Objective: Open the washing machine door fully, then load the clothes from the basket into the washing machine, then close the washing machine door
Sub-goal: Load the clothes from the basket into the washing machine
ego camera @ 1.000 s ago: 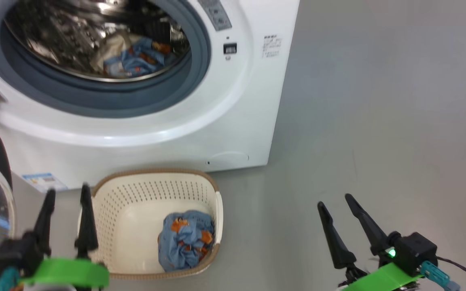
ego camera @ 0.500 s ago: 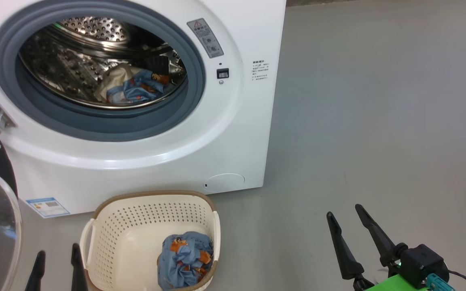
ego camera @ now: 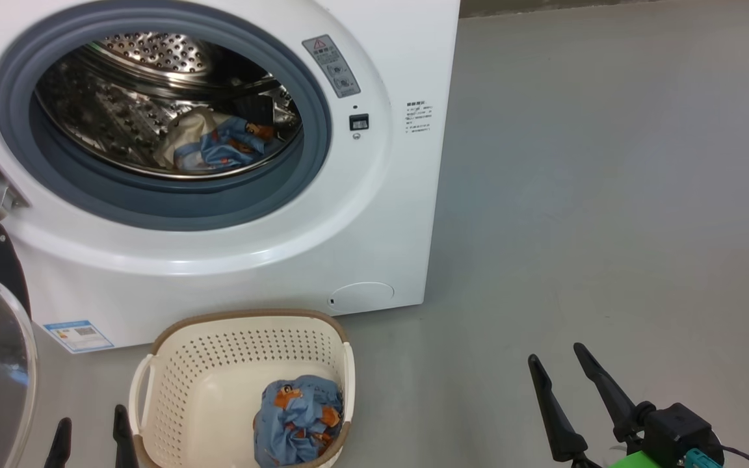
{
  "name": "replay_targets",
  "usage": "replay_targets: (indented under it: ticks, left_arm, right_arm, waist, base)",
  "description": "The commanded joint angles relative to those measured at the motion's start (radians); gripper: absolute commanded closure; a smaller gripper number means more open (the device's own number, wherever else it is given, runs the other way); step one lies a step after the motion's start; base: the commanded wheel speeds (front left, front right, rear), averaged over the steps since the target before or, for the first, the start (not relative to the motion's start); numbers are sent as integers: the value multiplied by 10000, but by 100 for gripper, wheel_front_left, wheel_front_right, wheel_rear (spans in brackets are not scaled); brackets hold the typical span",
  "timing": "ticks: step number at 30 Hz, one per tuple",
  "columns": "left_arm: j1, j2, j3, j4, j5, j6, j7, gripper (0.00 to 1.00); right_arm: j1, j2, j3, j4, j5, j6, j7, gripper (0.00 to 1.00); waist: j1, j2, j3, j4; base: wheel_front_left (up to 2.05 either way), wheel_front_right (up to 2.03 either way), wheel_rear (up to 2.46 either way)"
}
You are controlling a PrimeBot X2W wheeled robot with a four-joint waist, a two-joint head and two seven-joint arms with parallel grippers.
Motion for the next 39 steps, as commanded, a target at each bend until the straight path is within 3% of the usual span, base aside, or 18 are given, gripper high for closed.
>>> replay_targets:
  ticks: [1,24,31,39]
  left_arm:
    - [-122,94,351,-277,80,67,-115,0]
    - [-645,124,164,-37,70,-12,-113,0]
    - [-1411,175,-106,324,-20,-260,-3,0]
    - [-3535,314,-533,1119,-73,-761,151,0]
  right_arm:
    - [-129,1,179,-217,147,16,-48,0]
    - [-381,1,-99,-588,-55,16,-48,0]
    - [-714,1,22,-563,-123,16,-48,0]
    - [-1317,1,98,-833,27,16,-48,0]
  waist:
    - [0,0,31,-4]
    - [0,0,939,216]
    - [0,0,1996,342]
    - [0,0,3585,404]
  base:
    - [0,0,0]
    - [0,0,0]
    - [0,0,0]
    - [0,0,0]
